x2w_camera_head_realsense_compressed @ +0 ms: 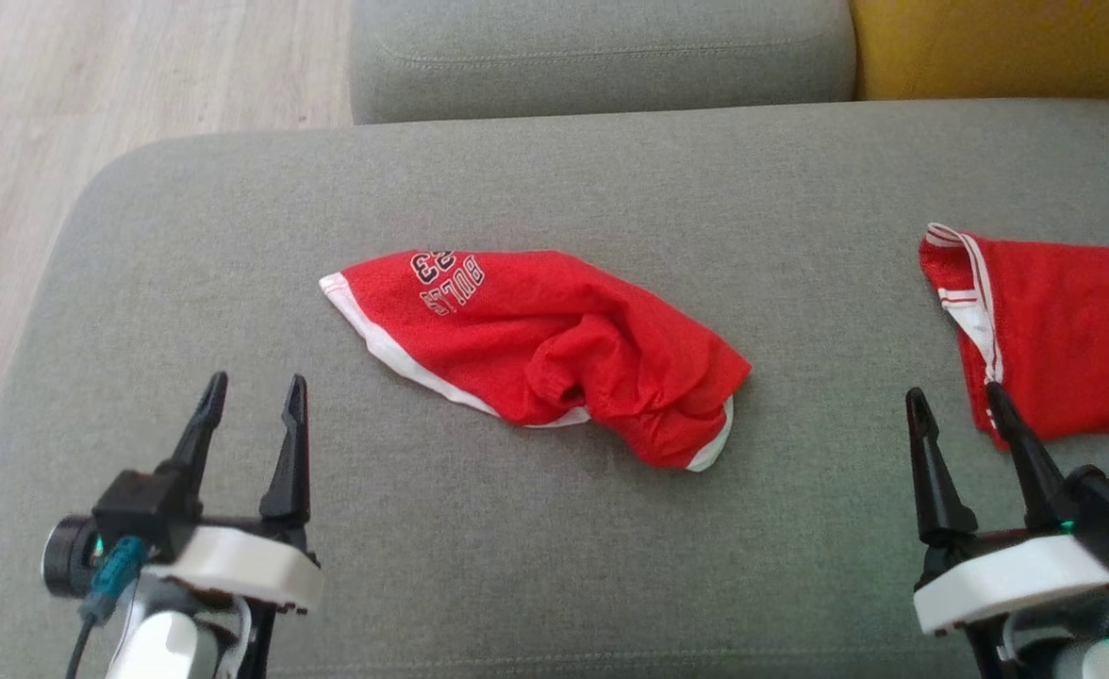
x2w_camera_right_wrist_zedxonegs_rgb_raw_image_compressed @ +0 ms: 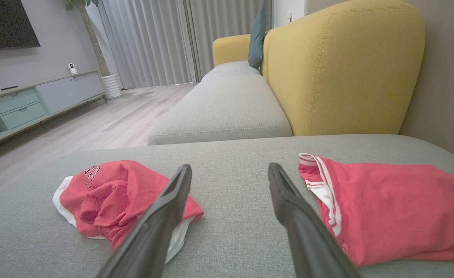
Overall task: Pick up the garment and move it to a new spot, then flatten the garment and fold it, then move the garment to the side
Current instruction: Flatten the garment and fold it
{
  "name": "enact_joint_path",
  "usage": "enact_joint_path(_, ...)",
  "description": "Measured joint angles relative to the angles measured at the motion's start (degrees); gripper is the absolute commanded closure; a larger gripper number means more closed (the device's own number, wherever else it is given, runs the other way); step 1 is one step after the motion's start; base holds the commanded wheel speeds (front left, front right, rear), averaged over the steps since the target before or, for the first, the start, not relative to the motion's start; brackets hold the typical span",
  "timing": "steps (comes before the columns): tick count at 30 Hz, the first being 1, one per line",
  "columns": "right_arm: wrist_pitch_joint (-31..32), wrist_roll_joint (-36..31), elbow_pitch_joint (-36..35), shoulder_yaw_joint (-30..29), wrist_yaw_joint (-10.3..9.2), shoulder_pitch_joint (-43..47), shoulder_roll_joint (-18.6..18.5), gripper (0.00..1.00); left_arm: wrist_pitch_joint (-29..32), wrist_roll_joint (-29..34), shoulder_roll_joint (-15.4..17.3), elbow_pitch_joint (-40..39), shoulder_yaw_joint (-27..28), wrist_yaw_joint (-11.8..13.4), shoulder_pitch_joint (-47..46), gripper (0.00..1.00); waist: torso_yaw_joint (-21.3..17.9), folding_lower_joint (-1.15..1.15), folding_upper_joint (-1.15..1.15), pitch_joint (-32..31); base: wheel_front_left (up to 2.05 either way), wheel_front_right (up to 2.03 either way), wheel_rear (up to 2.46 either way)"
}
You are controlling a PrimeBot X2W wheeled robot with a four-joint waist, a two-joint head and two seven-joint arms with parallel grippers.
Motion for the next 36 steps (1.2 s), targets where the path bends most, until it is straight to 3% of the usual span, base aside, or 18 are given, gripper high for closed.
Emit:
enact_joint_path(24, 0.4, 0.1, -0.3, 0.3, 0.00, 0.0, 0.0, 0.00, 0.0, -0.2, 0.0, 0.7, -0.6, 0.2, 0.6, 0.00, 0.8, 0.00, 0.00, 0.3, 0.00, 0.00, 0.00)
enact_joint_path(28, 2.3, -0.4, 0.1, 4.2, 0.00, -0.2, 0.0, 0.00, 0.0, -0.2, 0.0, 0.0, -1.0, 0.6, 0.3, 0.00, 1.1, 0.00, 0.00, 1.4, 0.00, 0.00, 0.00)
enact_joint_path(36, 6.5, -0.9, 6.8, 18.5, 0.00, -6.4, -0.1, 0.00, 0.0, 0.5, -0.4, -1.6, -1.8, 0.5, -3.7, 0.00, 3.7, 0.00, 0.00, 4.7, 0.00, 0.00, 0.00)
